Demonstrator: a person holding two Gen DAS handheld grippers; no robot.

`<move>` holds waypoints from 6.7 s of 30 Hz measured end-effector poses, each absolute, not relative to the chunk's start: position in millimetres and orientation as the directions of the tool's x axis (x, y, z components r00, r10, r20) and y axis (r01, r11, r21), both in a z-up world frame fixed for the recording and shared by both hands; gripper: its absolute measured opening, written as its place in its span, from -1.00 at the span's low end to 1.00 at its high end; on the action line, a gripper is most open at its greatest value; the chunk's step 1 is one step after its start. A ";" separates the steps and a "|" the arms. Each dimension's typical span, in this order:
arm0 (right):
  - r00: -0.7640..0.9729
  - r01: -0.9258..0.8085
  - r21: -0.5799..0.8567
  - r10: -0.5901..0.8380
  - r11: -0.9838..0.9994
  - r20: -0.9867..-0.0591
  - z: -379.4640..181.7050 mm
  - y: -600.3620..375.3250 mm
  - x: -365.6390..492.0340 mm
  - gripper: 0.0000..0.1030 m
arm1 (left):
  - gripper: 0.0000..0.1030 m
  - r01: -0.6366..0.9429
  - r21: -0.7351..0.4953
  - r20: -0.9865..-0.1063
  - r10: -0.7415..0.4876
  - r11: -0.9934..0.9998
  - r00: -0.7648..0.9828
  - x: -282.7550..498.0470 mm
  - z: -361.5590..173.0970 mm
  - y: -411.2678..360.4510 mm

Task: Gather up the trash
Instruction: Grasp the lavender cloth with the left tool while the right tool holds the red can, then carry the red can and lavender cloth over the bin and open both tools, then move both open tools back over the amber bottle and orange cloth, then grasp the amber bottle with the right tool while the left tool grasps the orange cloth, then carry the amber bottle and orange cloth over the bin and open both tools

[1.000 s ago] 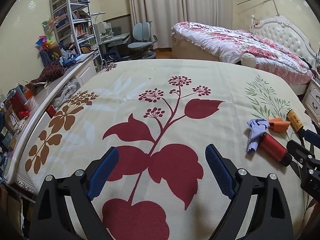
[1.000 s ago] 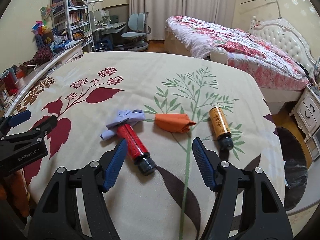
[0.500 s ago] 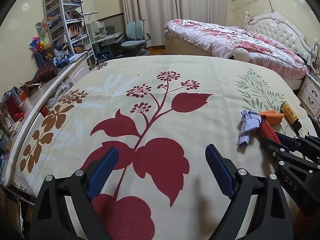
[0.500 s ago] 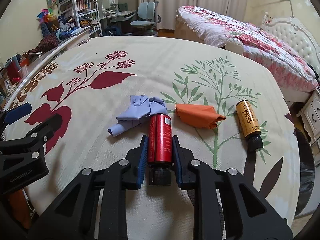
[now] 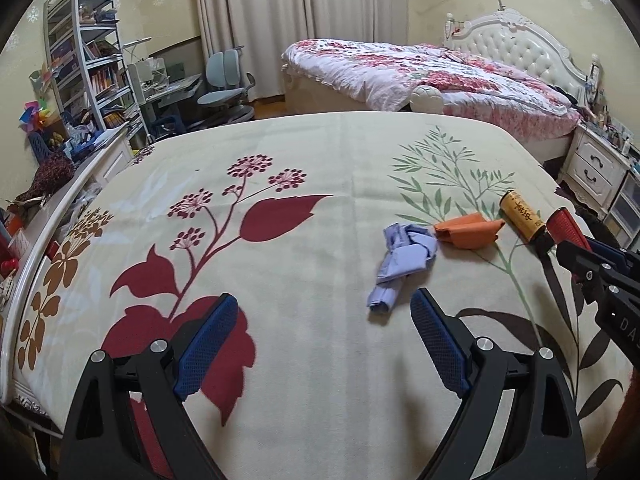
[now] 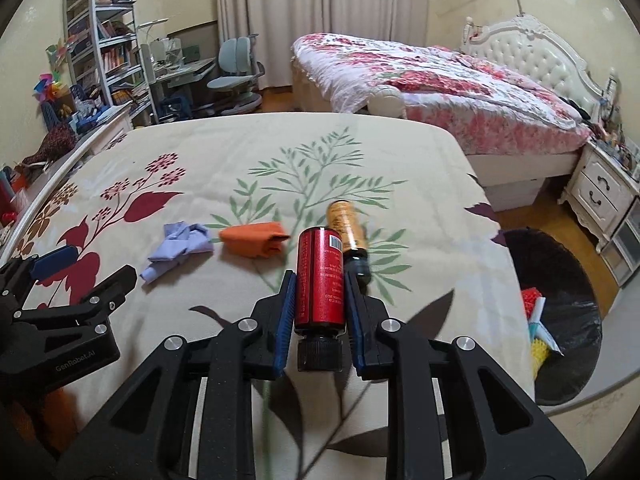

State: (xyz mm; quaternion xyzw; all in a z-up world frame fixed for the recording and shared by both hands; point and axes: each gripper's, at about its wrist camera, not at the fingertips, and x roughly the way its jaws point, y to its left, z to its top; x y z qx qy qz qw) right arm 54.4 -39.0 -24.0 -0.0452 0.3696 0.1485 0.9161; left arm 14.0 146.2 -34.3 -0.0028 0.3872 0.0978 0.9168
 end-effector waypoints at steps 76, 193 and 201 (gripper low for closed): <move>0.736 0.199 0.096 -0.084 0.975 -0.672 -46.1 -290.5 116.6 -0.55 | -0.51 0.331 0.092 -0.679 -0.184 0.939 0.711 144.0 -28.7 -155.5; 0.629 -0.265 0.026 0.193 0.964 -0.753 -55.7 -24.0 116.9 -0.53 | 0.10 -0.159 0.059 -0.730 0.151 0.986 0.666 62.6 -40.3 146.6; 0.638 -0.255 0.042 0.201 0.966 -0.743 -52.7 -39.9 97.3 -0.53 | 0.10 -0.137 0.056 -0.728 0.134 0.989 0.672 54.7 -38.3 130.3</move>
